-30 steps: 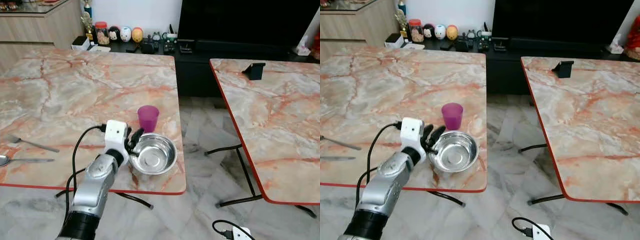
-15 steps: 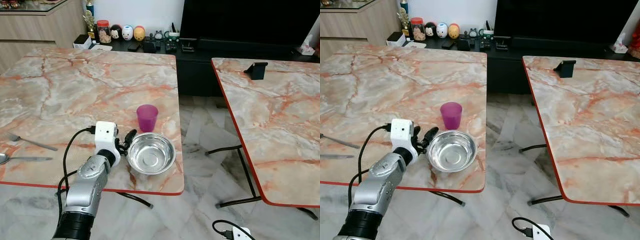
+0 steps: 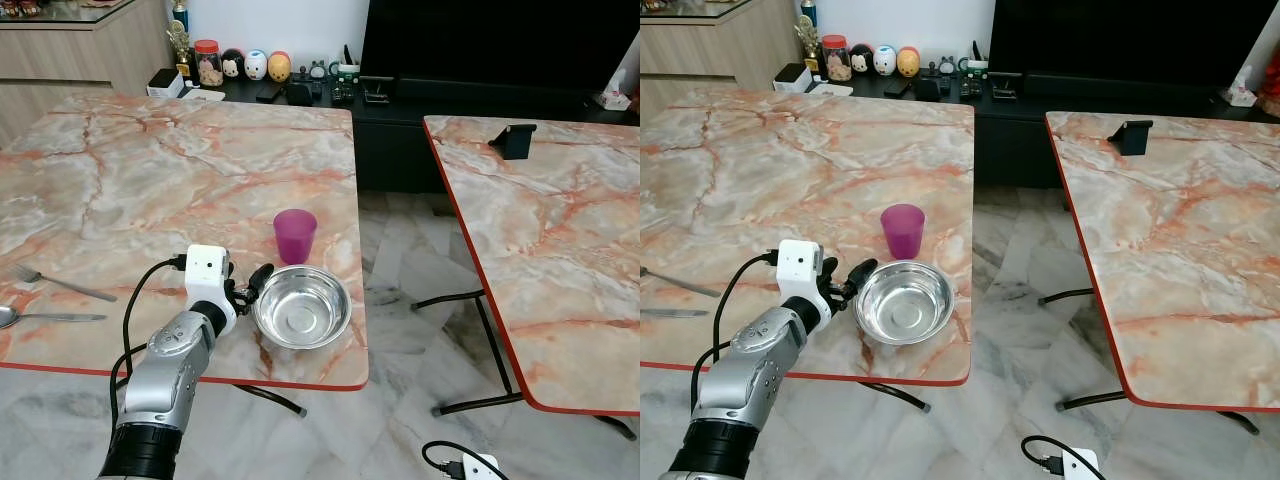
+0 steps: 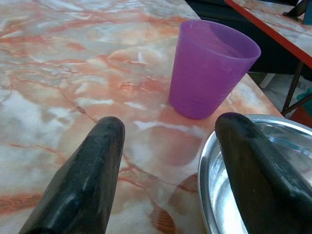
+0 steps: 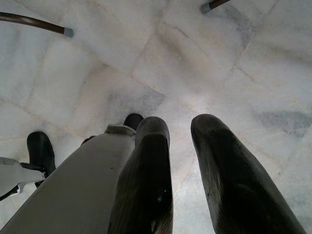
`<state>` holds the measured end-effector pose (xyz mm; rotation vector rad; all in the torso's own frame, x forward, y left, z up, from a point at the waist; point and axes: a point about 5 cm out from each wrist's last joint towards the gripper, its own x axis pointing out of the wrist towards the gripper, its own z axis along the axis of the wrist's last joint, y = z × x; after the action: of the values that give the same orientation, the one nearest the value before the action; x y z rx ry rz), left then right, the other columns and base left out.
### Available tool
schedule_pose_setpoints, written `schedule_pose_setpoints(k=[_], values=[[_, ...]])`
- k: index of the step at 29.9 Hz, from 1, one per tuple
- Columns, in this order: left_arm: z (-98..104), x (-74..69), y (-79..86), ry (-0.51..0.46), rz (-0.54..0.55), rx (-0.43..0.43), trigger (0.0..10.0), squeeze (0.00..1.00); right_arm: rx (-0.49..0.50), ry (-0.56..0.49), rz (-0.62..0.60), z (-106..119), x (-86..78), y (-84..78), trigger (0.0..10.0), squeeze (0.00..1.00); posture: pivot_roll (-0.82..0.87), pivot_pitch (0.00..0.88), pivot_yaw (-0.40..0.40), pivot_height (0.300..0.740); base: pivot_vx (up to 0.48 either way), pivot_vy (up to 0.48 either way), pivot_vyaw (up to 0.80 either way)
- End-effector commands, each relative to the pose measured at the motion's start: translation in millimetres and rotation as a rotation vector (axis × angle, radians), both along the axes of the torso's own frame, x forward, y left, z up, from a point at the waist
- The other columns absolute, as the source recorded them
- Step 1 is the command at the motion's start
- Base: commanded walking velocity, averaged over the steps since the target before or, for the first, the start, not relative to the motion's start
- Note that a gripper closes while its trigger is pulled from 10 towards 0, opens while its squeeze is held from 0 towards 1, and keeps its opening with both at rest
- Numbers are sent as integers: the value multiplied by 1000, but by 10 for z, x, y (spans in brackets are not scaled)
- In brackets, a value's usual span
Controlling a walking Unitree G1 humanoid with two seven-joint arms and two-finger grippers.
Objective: Setting the table
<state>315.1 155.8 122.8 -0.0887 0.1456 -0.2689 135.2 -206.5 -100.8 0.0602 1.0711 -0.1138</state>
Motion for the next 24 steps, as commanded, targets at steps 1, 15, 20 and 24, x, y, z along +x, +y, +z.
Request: schedule_pose_setpoints(k=[1, 15, 20, 24], values=[[12, -1, -21, -6, -12, -2, 10000, 0, -9, 9, 4, -4, -23, -26, 10000, 0, 148, 0, -59, 727, 0, 0, 0], [-154, -37, -146, 88, -82, 67, 10000, 0, -10, 14, 7, -10, -40, -24, 10000, 0, 138, 0, -54, 727, 0, 0, 0], [-207, -49, -175, 122, -84, 109, 10000, 0, -11, 16, 10, -11, -44, -26, 10000, 0, 139, 0, -56, 727, 0, 0, 0], [-221, -50, -217, 135, -89, 108, 10000, 0, -12, 17, 10, -12, -47, -28, 10000, 0, 138, 0, -56, 727, 0, 0, 0]])
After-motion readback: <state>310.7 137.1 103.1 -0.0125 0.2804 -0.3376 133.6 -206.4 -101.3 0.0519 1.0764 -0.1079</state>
